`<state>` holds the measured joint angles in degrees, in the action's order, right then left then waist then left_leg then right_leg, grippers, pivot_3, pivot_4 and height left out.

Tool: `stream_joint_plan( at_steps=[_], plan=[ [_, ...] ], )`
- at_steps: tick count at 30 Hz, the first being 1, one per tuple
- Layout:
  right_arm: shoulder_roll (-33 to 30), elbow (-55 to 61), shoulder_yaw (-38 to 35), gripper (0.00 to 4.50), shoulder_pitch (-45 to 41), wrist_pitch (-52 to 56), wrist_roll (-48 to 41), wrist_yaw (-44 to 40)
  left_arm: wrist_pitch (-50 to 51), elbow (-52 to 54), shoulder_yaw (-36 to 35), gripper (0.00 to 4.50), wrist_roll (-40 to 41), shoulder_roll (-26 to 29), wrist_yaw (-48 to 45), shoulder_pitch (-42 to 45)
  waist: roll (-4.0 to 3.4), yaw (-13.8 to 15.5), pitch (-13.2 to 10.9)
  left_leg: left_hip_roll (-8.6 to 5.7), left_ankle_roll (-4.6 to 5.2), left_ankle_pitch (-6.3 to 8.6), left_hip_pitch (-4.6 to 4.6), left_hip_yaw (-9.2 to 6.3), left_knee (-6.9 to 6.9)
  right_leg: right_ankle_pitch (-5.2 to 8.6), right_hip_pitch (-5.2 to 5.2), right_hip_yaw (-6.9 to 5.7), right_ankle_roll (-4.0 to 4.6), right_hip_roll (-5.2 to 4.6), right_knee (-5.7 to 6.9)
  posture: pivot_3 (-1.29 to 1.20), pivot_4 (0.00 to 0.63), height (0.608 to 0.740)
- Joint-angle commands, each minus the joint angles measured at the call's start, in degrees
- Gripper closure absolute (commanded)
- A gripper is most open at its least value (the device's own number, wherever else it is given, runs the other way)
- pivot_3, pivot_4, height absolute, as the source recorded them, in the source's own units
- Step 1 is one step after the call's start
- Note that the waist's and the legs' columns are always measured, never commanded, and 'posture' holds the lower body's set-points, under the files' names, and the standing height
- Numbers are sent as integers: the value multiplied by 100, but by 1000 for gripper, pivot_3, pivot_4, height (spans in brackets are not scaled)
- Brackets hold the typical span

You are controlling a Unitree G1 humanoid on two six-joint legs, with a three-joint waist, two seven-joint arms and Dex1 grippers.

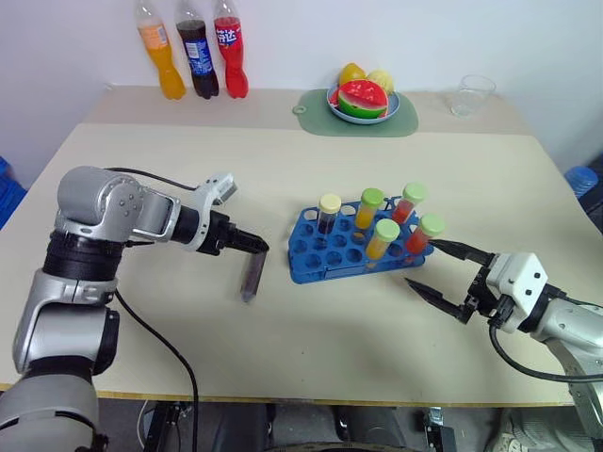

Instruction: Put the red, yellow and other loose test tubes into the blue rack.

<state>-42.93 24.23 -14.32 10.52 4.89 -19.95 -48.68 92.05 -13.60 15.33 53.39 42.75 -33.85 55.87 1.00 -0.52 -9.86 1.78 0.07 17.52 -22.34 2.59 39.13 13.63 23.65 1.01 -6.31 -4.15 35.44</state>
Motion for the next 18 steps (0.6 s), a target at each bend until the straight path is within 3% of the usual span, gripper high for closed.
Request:
stream_joint_plan(
  at_steps=[1,10,14,18],
  plan=[
    [-66,13,-62,707,-104,-39,-14,-60,45,-617,504,483,881,58,581,554,0,12,0,-3,0,0,0,1,0,6,-1,0,10,-4,0,0,150,740],
    [-2,-25,-87,707,-123,-27,21,-35,45,-2470,1477,483,1991,-774,2482,1490,2,-18,-1,-9,0,0,-4,4,0,-3,0,1,-6,-7,-6,0,150,740],
    [14,15,-113,707,-83,-12,27,6,45,-2972,1295,483,1676,-1313,3317,1573,-3,13,2,-9,-1,-1,1,6,1,-3,-2,1,-6,-6,-4,0,150,740],
    [29,113,-163,652,33,18,13,57,45,-3081,1085,1750,1603,-1524,3739,1591,-5,90,3,-19,-4,-2,12,16,2,7,-20,-1,11,-16,-11,0,150,740]
  ],
)
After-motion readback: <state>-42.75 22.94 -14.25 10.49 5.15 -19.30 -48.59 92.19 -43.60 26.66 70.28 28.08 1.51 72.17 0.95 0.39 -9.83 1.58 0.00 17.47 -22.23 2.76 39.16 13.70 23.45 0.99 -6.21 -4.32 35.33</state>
